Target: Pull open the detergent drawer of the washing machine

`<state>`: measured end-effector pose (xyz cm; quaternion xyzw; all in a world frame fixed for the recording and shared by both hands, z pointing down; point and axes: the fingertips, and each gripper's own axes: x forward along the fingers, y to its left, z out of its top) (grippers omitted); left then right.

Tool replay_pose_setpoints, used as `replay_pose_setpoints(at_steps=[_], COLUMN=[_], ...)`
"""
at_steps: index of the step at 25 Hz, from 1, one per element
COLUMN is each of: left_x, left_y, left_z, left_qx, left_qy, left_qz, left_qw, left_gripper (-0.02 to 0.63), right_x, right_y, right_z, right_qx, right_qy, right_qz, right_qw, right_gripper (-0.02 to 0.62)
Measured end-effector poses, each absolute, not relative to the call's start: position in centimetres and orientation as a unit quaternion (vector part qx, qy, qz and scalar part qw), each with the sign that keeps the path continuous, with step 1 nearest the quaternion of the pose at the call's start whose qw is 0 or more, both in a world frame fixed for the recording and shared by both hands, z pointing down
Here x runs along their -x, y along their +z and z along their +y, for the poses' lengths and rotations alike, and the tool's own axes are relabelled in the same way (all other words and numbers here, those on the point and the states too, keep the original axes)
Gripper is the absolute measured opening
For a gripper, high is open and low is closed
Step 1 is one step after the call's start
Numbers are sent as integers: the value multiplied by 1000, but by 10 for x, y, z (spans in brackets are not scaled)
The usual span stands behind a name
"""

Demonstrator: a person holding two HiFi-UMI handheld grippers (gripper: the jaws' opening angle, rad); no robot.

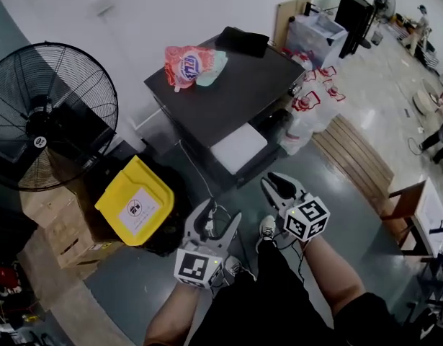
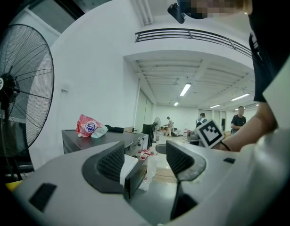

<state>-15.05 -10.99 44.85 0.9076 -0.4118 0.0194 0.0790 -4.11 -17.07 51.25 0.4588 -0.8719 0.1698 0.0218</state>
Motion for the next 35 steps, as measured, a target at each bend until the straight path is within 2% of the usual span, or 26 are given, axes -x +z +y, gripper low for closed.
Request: replay_pose_setpoints(at_steps=[3,8,12,15,16,25,35], left_x=[151,144,122,96,86,13,-3], left_y=[443,424,418,420,420,425,425], left_z=[-95,-77,-55,-34,-26,47,85], left_qx=[-908,-900,-893,-879,-874,-835,-831], left_qy=[13,6,5,6,5,44,57], left_qz=[-412,-430,-447,-473,-482,-546,-551], left_qw=[74,65,52,54,58,50,52], left_gripper=[255,245,164,40,16,9,9], right_x=[39,28,14,-6,-16,-87,-88], right_y=[482,432,403,385,383,391,401], right_z=[-146,-116,-85,-60,-52,11,45], right_qx=[-461,-452,-420,-392,-386,-337,-318], right_qy=[112,33,-33,-54,-49,-7,20], right_qz=[-879,-889,-905,-917,-920,-941,-948], right_qw=[44,60,68,51,43,19,20], right_gripper=[-1,-3,-3,-3,-3,-2,0])
